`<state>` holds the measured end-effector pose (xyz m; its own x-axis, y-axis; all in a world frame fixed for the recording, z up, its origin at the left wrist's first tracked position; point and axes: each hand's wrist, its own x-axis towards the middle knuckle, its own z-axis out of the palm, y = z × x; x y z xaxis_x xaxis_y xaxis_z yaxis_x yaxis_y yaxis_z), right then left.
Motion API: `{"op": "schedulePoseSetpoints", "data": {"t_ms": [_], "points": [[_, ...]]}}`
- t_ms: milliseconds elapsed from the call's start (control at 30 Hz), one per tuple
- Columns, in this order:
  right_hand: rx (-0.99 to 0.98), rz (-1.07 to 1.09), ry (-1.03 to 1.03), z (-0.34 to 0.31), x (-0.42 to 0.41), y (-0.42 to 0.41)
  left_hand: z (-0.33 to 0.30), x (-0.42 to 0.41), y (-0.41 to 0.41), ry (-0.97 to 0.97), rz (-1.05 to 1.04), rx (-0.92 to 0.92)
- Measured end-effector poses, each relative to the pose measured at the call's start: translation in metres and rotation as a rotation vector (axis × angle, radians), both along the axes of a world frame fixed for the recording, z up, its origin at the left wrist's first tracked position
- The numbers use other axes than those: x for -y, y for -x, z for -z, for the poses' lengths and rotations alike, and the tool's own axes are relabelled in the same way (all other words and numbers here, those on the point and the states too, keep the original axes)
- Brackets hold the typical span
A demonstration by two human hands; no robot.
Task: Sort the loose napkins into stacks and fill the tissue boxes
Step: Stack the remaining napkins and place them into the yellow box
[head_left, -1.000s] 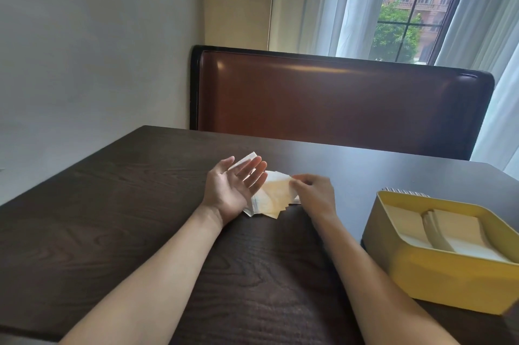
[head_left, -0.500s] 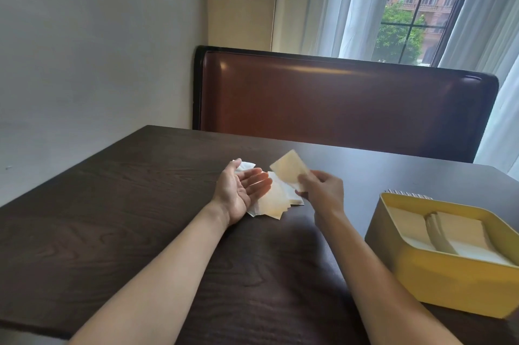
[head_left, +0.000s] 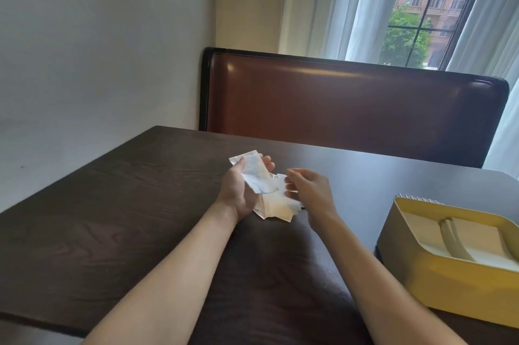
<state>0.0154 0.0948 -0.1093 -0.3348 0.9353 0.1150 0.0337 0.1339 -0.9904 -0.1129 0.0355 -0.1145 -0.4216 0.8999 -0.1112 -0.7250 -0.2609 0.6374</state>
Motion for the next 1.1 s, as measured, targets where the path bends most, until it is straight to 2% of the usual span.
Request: {"op": "schedulePoseSetpoints", "data": {"t_ms": [100, 167, 233, 400, 567, 700, 900, 1000, 1100], "points": [[0.399, 0.14, -0.211, 0.004, -0.018, 0.005, 0.004, 0.004, 0.022, -0.031, -0.041, 0.101], [0.608, 0.096, -0.204, 0.009, -0.024, 0.008, 0.006, 0.008, 0.027, -0.027, -0.037, 0.151], [0.687, 0.057, -0.157, 0.013, -0.023, 0.011, 0.006, 0.01, 0.029, -0.011, -0.033, 0.136], [0.509, 0.096, -0.203, 0.014, -0.017, 0.014, 0.006, 0.009, 0.034, 0.041, -0.01, 0.087], [0.108, 0.098, -0.168, -0.011, -0.011, 0.008, 0.004, 0.01, 0.032, 0.071, 0.005, 0.097], [-0.122, -0.035, -0.069, -0.039, -0.001, 0.017, 0.003, 0.009, 0.03, 0.088, 0.009, 0.067], [-0.148, -0.135, -0.011, -0.054, 0.008, 0.049, 0.001, 0.012, 0.031, 0.102, 0.059, -0.081], [-0.103, -0.125, -0.03, -0.049, 0.008, 0.057, 0.004, 0.01, 0.033, 0.06, 0.034, -0.032], [-0.033, -0.045, -0.046, -0.036, 0.004, 0.058, 0.003, 0.011, 0.03, 0.043, 0.016, -0.062]]}}
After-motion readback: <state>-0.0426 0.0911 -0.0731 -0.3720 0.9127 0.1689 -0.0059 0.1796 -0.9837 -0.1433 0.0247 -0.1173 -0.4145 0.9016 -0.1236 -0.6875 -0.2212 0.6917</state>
